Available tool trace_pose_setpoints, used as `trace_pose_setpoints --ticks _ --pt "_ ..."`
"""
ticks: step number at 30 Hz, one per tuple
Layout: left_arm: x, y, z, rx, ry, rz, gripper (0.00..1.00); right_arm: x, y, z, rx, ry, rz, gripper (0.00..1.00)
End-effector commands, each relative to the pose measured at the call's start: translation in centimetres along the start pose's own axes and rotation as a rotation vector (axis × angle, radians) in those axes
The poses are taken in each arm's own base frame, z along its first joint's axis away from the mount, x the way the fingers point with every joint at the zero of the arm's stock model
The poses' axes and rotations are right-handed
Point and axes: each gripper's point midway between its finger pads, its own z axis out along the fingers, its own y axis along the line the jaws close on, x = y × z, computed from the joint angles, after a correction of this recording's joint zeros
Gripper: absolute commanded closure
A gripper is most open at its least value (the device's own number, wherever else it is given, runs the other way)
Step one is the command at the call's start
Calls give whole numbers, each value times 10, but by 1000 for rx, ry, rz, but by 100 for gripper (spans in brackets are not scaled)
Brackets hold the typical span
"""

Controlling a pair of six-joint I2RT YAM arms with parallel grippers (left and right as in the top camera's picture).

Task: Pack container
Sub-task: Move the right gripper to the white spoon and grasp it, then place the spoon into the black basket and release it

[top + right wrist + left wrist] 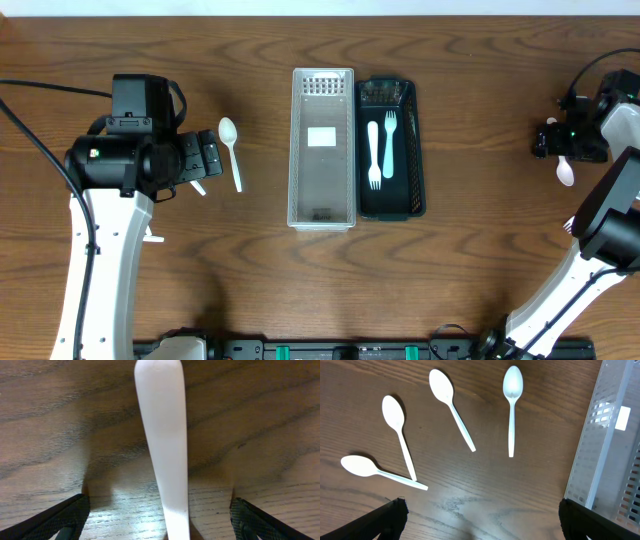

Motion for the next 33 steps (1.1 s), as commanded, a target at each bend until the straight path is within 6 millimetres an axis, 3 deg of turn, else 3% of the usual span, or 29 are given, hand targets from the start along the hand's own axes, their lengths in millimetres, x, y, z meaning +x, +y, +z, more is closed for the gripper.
trace_pose_setpoints --ticks 1,19,33 --pt "-3 2 -1 -5 -6 -18 2 7 3 12 -7 32 -14 8" --pt "-3 2 -1 -6 -5 -18 2 7 3 12 -7 31 -6 67" --pt "-3 2 -1 -6 -5 -18 2 6 3 12 -6 28 24 81"
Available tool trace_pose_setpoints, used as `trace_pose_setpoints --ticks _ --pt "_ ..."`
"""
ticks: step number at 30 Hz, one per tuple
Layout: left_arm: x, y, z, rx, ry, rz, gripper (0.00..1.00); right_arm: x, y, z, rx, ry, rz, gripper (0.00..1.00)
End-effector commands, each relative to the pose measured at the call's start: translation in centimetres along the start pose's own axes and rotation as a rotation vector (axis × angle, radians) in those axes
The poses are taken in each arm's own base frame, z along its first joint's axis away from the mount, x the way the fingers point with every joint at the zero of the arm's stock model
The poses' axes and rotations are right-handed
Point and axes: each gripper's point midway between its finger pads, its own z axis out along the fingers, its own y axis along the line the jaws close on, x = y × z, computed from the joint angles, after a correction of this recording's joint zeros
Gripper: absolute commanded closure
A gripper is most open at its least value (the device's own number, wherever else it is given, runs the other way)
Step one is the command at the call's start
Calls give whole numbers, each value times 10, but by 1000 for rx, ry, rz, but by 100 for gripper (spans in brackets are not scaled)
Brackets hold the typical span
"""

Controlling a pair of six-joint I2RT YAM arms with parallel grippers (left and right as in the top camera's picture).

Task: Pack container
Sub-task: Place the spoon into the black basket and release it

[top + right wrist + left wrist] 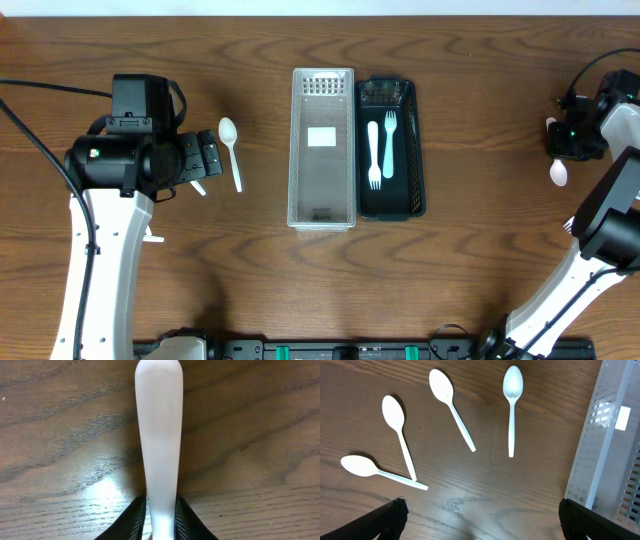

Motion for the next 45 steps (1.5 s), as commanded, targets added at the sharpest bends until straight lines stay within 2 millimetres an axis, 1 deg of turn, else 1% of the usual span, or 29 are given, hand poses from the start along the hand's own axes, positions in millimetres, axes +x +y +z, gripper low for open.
trace_pose_setpoints --ticks 1,2,5,6,9,12,13,15,18,19,20,22,23,25,26,27,29,30,32,34,37,39,40,43,45 --pt "-3 2 -1 -5 -6 -18 2 7 2 12 0 34 17 82" --pt "-3 2 -1 -5 -6 -18 2 7 2 12 0 33 22 82" --pt "-3 2 -1 -6 -5 -18 2 7 2 11 0 33 49 88" --pt "-3 2 -1 -5 -6 -18 2 7 2 11 0 32 52 93" --pt "-3 2 -1 -5 -6 -18 2 5 3 5 3 23 52 94" --pt "-3 2 -1 -6 -5 -18 2 -4 7 -15 12 -14 39 96" --pt "-3 2 -1 -6 -5 -18 2 -9 9 -24 16 -37 31 99" --pt "-3 2 -1 -6 -5 -18 2 -21 18 -49 26 -94 22 99" --pt "-3 2 -1 -6 -5 -18 2 -40 46 -102 28 -204 16 99" --pt "-3 2 -1 -6 -5 -18 2 -44 59 -121 22 -241 23 99" --pt "-3 2 -1 -6 -5 -18 2 -46 71 -136 14 -267 22 99" --pt "-3 2 -1 -6 -5 -18 2 -47 107 -171 -15 -326 6 99" --pt "-3 2 -1 -6 -5 -18 2 -46 123 -183 -30 -345 -5 99" --pt "-3 2 -1 -6 -5 -18 2 -39 163 -208 -77 -374 -18 99" --pt "-3 2 -1 -6 -5 -18 2 -34 182 -215 -103 -377 -15 99" --pt "-3 2 -1 -6 -5 -18 2 -29 196 -219 -121 -373 -2 99" --pt "-3 2 -1 -6 -5 -18 2 -16 229 -221 -152 -337 43 99" --pt "-3 2 -1 -6 -5 -18 2 -11 239 -220 -161 -323 48 99" --pt "-3 2 -1 -6 -5 -18 2 1 264 -212 -177 -280 47 99" --pt "-3 2 -1 -6 -5 -18 2 14 287 -201 -188 -236 20 99" --pt "-3 2 -1 -6 -5 -18 2 33 307 -177 -163 -170 8 99" --pt "-3 2 -1 -6 -5 -18 2 47 319 -157 -147 -120 -21 99" --pt "-3 2 -1 -6 -5 -18 2 56 326 -143 -138 -91 -45 99" --pt "-3 2 -1 -6 -5 -18 2 76 339 -114 -115 -23 -94 99" --pt "-3 2 -1 -6 -5 -18 2 85 347 -99 -101 13 -120 99"
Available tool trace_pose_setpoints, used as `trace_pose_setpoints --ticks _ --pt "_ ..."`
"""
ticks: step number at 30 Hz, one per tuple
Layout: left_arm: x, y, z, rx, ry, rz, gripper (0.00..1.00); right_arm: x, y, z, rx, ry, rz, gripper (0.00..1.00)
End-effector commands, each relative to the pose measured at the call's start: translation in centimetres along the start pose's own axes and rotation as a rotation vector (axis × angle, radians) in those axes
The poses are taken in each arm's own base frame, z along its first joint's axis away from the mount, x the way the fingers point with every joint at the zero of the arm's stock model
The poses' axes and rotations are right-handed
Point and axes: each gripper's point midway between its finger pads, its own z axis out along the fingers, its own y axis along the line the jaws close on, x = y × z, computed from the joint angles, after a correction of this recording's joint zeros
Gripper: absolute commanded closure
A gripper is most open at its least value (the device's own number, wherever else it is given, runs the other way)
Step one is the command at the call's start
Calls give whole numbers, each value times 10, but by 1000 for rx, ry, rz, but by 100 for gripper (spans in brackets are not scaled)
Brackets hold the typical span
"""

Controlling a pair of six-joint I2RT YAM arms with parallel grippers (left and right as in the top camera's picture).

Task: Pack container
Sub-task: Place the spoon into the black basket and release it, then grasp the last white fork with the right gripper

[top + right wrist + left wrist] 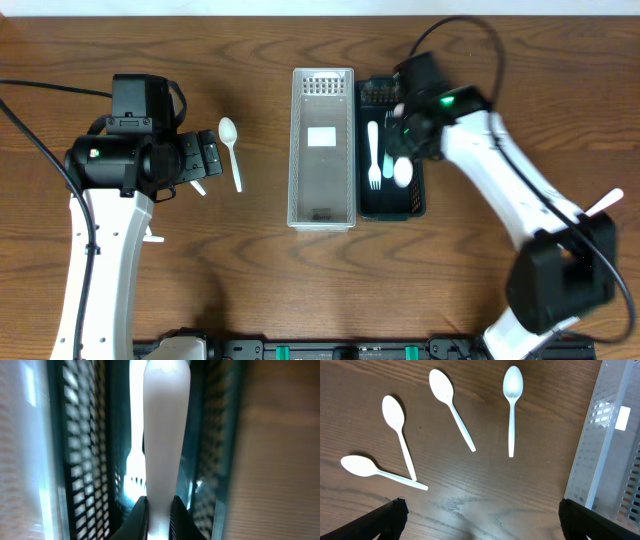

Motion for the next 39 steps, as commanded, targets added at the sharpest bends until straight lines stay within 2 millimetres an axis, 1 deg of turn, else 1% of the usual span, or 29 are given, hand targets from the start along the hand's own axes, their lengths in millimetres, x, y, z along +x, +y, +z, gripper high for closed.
trace_pose_setpoints --ticks 1,4,5,7,8,9,10,11,14,15,16,18,20,21,22,23,24,25,27,28,29,30,31,33,34,35,36,38,39 --pt "-3 2 -1 -6 -5 -18 2 12 7 24 35 46 -3 99" --pt "-3 2 -1 -6 -5 -18 2 12 13 34 34 49 -15 99" --pt "-3 2 -1 -6 -5 -18 2 10 15 34 27 38 -17 97" --pt "-3 2 -1 -6 -5 -18 2 4 18 34 17 16 -16 88" --pt "-3 2 -1 -6 -5 -18 2 1 19 33 12 5 -17 79" --pt "-3 2 -1 -6 -5 -18 2 -1 20 32 8 -3 -19 72" --pt "-3 2 -1 -6 -5 -18 2 -4 20 30 5 -11 -18 68" --pt "-3 2 -1 -6 -5 -17 2 -7 21 28 2 -18 -18 67" --pt "-3 2 -1 -6 -5 -17 2 -23 23 15 -9 -62 -61 60" --pt "-3 2 -1 -6 -5 -17 2 -30 23 8 -8 -80 -73 60" --pt "-3 2 -1 -5 -6 -17 2 -39 20 -4 -1 -108 -71 60" --pt "-3 2 -1 -6 -5 -17 2 -59 8 -33 45 -175 -48 60" --pt "-3 2 -1 -6 -5 -17 2 -80 -12 -69 105 -261 -9 59" --pt "-3 2 -1 -6 -5 -17 2 -89 -26 -88 139 -305 33 55" --pt "-3 2 -1 -6 -5 -17 2 -95 -41 -107 163 -342 91 51" --pt "-3 2 -1 -6 -5 -17 2 -98 -57 -121 182 -369 154 51" --pt "-3 2 -1 -6 -5 -17 2 -99 -77 -136 198 -394 245 52" --pt "-3 2 -1 -6 -5 -17 2 -97 -95 -147 208 -410 333 52" --pt "-3 2 -1 -6 -5 -17 2 -85 -144 -168 229 -426 560 50" --pt "-3 2 -1 -6 -5 -17 2 -78 -166 -175 240 -425 655 44" --pt "-3 2 -1 -6 -5 -17 2 -69 -190 -182 251 -420 752 30" --pt "-3 2 -1 -6 -5 -17 2 -60 -213 -185 257 -409 834 18" --pt "-3 2 -1 -6 -5 -17 2 -53 -230 -187 260 -395 891 14" --pt "-3 2 -1 -6 -5 -17 2 -37 -265 -186 259 -357 994 12" --pt "-3 2 -1 -6 -5 -17 2 -26 -284 -183 260 -332 1052 11" --pt "-3 2 -1 -6 -5 -17 2 -19 -297 -179 259 -312 1095 11" --pt "-3 2 -1 -6 -5 -17 2 -9 -311 -172 261 -286 1141 10" --pt "-3 2 -1 -5 -6 -17 2 5 -332 -157 261 -243 1209 2" --pt "-3 2 -1 -5 -6 -17 2 14 -342 -147 266 -217 1243 1"
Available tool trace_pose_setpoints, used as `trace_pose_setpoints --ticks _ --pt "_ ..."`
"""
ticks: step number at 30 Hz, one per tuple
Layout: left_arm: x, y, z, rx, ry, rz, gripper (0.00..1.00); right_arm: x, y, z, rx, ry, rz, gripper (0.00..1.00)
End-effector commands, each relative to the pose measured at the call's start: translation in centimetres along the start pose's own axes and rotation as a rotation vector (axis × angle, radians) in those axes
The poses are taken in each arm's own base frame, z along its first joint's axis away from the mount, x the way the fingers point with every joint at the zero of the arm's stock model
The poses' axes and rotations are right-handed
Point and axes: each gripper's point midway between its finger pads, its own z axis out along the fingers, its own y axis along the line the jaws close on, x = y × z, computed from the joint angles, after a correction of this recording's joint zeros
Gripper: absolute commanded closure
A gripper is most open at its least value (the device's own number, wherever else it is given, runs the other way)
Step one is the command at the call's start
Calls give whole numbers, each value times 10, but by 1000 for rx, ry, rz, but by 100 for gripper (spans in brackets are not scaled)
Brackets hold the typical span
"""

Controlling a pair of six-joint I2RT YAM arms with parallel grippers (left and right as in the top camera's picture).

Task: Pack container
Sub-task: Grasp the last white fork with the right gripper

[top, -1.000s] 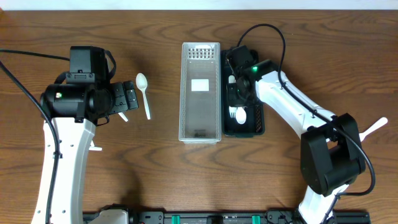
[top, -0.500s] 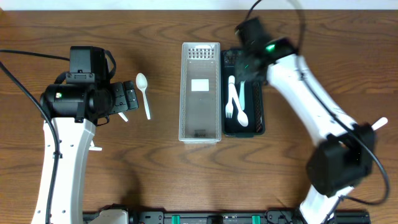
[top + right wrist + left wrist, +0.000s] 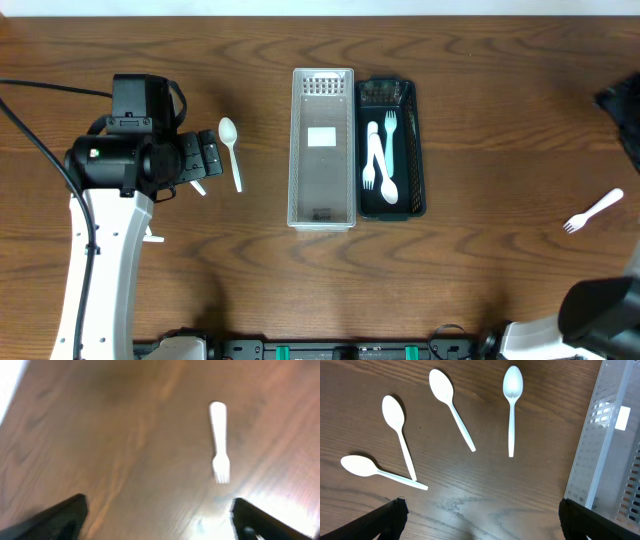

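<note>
The dark teal container (image 3: pixel 415 150) holds two forks and a white spoon (image 3: pixel 387 187). Beside it on the left stands a clear container (image 3: pixel 322 200), which also shows in the left wrist view as the clear container (image 3: pixel 610 435). My left gripper (image 3: pixel 480 525) hangs open above several white spoons (image 3: pixel 511 405) on the table; overhead, one spoon (image 3: pixel 231 152) shows beside the left gripper (image 3: pixel 205 160). My right gripper (image 3: pixel 157 520) is open over the far right of the table, with a white fork (image 3: pixel 219 447) ahead of it. That fork (image 3: pixel 593 212) lies near the right edge.
The wooden table (image 3: pixel 500 260) is bare between the containers and the fork. The left arm (image 3: pixel 110 160) covers the other spoons in the overhead view. Only a dark part of the right arm (image 3: pixel 622 108) shows at the right edge.
My right gripper was shut on the white spoon over the dark container. The spoon now lies in that container, and the gripper is open at the far right above the fork.
My right gripper stood open around a white spoon at the far right, then shut on it. Later it held the spoon over the dark container. Now the spoon rests there with the forks. The left arm has not moved.
</note>
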Motion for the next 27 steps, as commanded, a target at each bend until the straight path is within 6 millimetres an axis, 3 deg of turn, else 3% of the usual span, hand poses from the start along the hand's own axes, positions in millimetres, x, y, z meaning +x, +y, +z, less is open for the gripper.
trace_pose_setpoints --ticks 1,8,13,18,27 --pt "-3 2 -1 -6 -5 -17 2 7 -27 45 48 117 105 1" --pt "-3 2 -1 -6 -5 -17 2 15 -76 134 144 198 81 1" --pt "-3 2 -1 -6 -5 -17 2 29 -92 179 188 286 24 2" --pt "-3 2 -1 -6 -5 -18 2 44 -99 207 220 349 -2 2" --pt "-3 2 -1 -6 -5 -18 2 58 -105 225 241 406 -56 4"
